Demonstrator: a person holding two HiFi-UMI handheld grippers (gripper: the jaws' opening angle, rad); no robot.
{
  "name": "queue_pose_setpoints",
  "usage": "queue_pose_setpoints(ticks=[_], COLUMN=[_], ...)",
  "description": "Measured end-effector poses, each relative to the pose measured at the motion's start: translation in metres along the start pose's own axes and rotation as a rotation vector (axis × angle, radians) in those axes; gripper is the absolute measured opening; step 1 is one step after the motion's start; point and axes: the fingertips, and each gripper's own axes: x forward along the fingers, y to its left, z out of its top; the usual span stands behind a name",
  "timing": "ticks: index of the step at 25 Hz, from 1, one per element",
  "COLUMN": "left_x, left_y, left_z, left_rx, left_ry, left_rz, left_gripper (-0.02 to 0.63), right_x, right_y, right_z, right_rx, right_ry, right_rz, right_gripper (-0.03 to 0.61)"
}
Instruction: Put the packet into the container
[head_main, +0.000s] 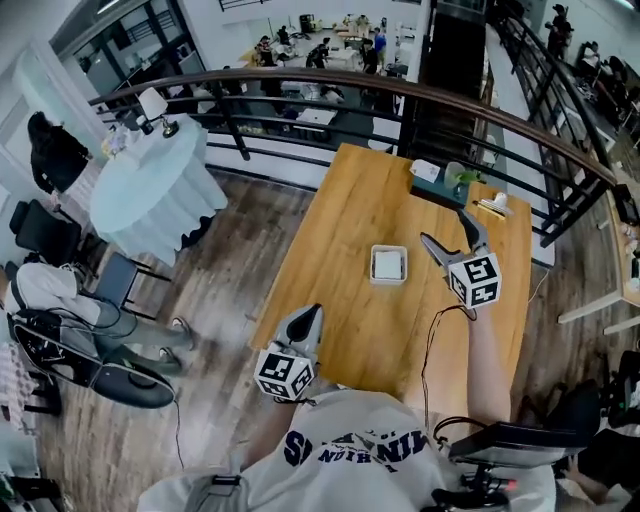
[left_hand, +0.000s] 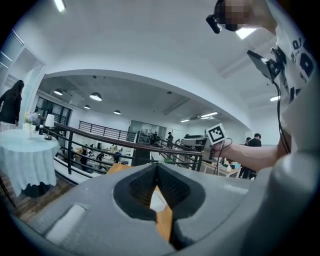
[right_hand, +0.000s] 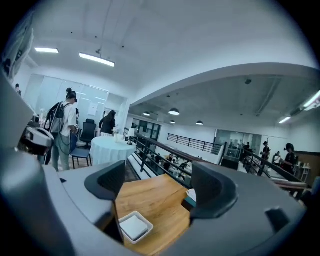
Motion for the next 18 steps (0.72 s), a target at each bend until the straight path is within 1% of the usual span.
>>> queue_pose_setpoints(ticks=[3,6,7,10,13,15,18], left_x=[0.016,0.031,0.035,0.045,0.053,0.057,0.062], left_y=[-0.013,-0.031,-0.038,-0.059,-0.079,-0.089,-0.101], left_z=[0.007,0.012,0.013,0.015,0.017,0.018,0.02], left_rx=[0.008,0.012,0.013,0.032,0.048,0.052,0.057], left_ry=[-0.007,-0.008,-0.007,0.003,0.008,0.007,0.003], left_rz=[-0.061,-0.136,-0.164,-0.247,-0.317,-0.349,-0.384], left_gripper=[-0.006,-0.006,-0.006,-0.006,-0.006,-0.006,-0.006], right_x=[-0.056,-0.105,-0.12,-0.159,-0.194,-0.212,-0.229], right_y=[-0.007,-0.007,-0.006,-0.001,0.008,0.016,0.026], right_z=[0.006,0.003,0.002,-0.003,-0.007,-0.01,-0.015], right_rx=[0.07,0.128,0.147,0.187,0.223,0.232,0.246], right_ry=[-0.044,-0.055,-0.06,-0.076,-0.086,-0.093,-0.098], right_rz=[-0.077,-0.146,-0.168,-0.242,-0.303,-0.335,-0.364], right_gripper=[0.423,0.421,0.41,0.321,0.265,0.217,0.17])
